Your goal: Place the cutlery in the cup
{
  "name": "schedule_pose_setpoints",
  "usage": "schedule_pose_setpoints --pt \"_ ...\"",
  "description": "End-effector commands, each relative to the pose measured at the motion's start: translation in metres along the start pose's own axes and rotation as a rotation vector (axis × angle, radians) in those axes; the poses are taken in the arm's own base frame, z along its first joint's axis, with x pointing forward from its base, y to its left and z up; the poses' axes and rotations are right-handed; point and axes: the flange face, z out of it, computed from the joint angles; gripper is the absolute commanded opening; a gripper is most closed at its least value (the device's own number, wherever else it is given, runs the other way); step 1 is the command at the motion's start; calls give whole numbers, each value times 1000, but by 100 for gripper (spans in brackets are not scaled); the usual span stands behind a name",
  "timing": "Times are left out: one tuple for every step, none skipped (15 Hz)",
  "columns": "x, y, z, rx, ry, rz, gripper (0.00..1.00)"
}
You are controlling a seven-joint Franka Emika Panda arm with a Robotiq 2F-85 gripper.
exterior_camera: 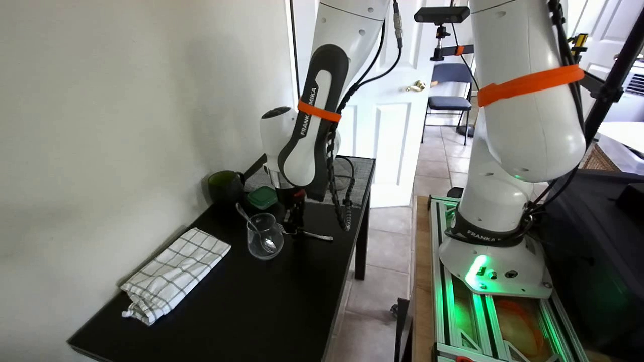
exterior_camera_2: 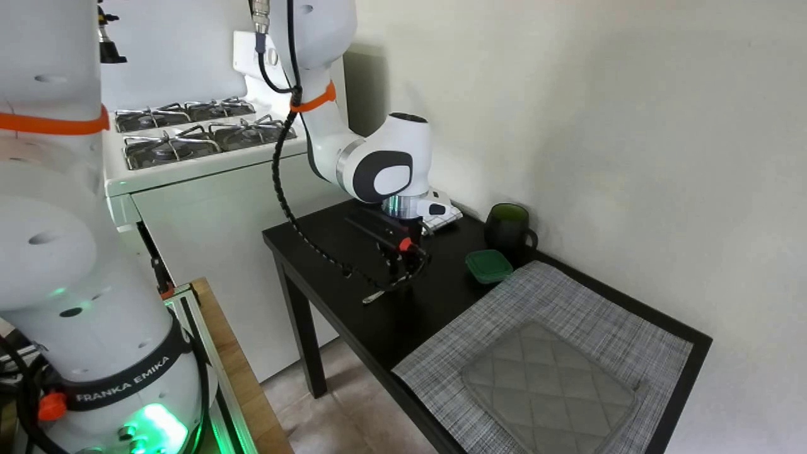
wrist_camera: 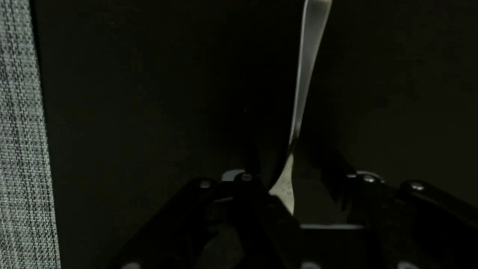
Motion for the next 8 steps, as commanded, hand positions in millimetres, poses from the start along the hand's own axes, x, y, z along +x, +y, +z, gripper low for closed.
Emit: schedule_pose_setpoints --pt "-1 -2 7 -14 26 9 18" --pt "-1 -2 7 -16 33 8 8" --pt "0 -2 7 -19 44 8 2" --pt "1 -1 7 -20 54 10 0" --pt "2 -1 6 -20 64 12 0" --pt "1 0 3 -22 72 13 3" --pt "1 0 1 -23 80 10 2" --pt "0 -1 -3 -21 87 8 2"
